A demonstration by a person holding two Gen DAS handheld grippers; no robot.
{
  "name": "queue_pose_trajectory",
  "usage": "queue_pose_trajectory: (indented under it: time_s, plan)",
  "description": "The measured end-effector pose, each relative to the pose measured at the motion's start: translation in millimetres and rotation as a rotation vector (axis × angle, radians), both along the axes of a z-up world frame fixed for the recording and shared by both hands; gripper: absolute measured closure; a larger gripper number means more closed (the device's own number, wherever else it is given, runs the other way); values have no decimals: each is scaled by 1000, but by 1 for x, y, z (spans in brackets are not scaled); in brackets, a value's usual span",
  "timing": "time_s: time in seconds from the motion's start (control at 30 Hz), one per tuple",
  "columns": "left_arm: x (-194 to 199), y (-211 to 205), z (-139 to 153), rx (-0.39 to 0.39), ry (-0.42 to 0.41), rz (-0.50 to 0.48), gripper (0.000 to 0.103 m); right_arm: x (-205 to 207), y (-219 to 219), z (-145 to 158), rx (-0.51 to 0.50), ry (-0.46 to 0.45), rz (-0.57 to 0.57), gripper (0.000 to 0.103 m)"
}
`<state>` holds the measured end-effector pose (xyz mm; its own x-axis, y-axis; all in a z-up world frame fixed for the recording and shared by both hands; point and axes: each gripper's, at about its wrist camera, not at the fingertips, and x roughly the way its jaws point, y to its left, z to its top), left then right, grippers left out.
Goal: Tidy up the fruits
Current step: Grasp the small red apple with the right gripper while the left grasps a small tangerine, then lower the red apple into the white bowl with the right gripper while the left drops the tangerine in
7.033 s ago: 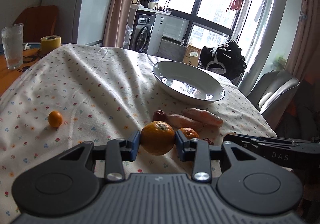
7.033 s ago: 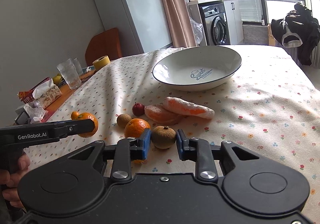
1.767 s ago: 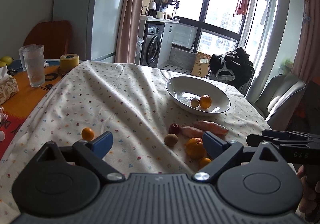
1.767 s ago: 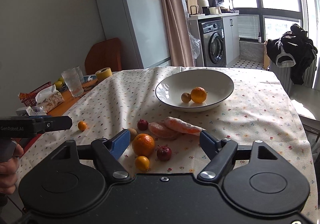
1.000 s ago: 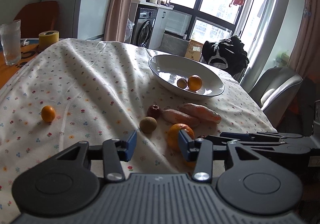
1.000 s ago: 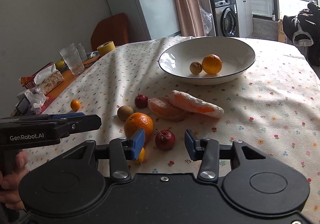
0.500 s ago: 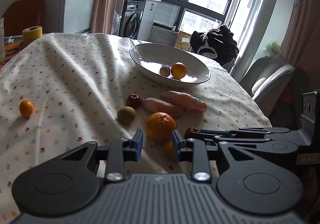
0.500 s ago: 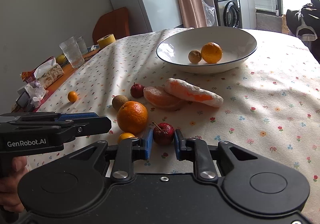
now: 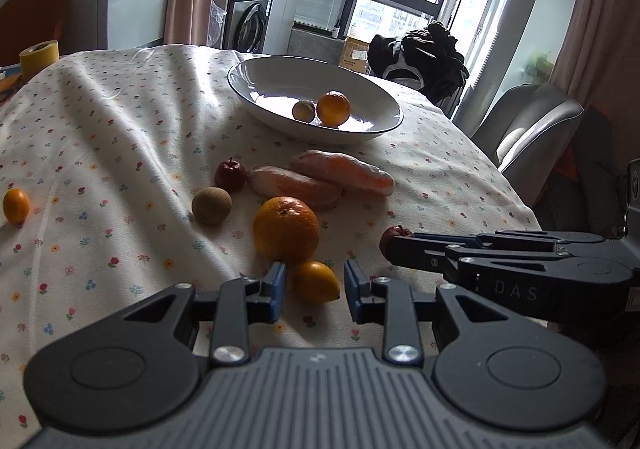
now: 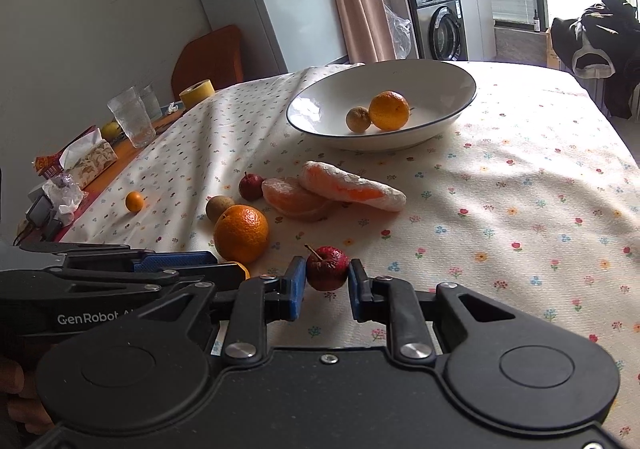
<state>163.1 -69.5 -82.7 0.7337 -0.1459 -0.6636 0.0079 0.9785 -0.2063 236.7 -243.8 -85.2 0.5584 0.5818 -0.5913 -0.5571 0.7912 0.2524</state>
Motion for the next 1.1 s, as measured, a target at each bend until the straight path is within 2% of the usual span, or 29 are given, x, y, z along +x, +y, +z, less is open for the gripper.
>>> queue_pose_trajectory:
  time_s: [0.1,0.2,0.43,0.57,1.1]
  plan:
    - [1,-1,-7,5,7,17,73,1,-1,-1,9,2,-4,82]
    - [0,0,-4,-3,11,27,78,1,-2,0,15,-1,-2,82]
    - [-8,2,15,4,-36,43,78,-4,-3,11,42,-31,8,82]
    - [-11,3,26,4,-67,52,78,-2,-5,16,97,-23,26,82]
    - [13,14,50,-15,-143,82,78,15,-3,39,85,-104,-30,82]
